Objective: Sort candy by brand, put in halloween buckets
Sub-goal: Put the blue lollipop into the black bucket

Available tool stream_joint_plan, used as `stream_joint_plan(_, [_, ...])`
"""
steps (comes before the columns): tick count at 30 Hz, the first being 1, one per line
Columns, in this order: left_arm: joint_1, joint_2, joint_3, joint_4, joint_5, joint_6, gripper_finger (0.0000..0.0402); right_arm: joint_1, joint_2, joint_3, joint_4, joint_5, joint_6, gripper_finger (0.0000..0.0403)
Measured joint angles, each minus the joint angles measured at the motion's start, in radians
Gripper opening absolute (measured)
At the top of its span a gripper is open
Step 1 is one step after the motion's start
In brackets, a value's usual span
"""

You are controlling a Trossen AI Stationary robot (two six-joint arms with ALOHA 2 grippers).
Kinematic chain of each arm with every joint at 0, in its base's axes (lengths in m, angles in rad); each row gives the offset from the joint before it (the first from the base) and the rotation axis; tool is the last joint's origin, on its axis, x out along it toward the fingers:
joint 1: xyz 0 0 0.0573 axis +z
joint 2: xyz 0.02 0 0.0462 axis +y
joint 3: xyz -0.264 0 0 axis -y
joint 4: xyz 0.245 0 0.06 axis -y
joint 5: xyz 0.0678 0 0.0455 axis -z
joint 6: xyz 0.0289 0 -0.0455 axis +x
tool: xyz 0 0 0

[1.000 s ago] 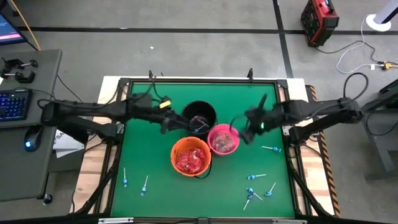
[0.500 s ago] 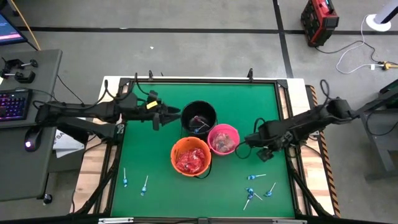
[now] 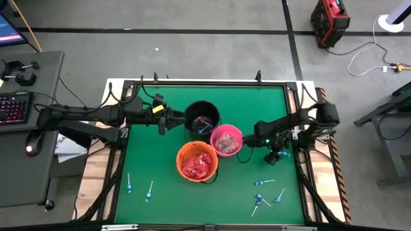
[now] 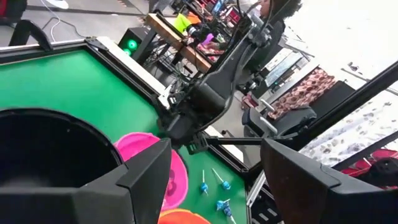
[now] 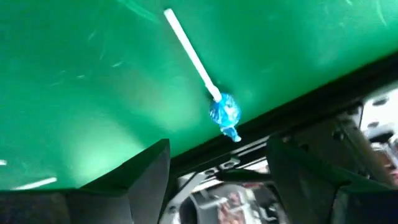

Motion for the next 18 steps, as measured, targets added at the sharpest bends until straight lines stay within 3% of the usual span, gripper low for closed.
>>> stream_joint_plan(8, [0.0,0.0,0.0,-0.006,0.012,-0.008,0.0238,-0.017,0.098,0.0,0.054,0.018,-0.103,0.023])
stream_joint_plan(18, [0.0,0.0,0.0,-0.006,0.014,-0.008,0.0238,-0.017,0.13,-0.048,0.067,0.018,-0.104,0.0088])
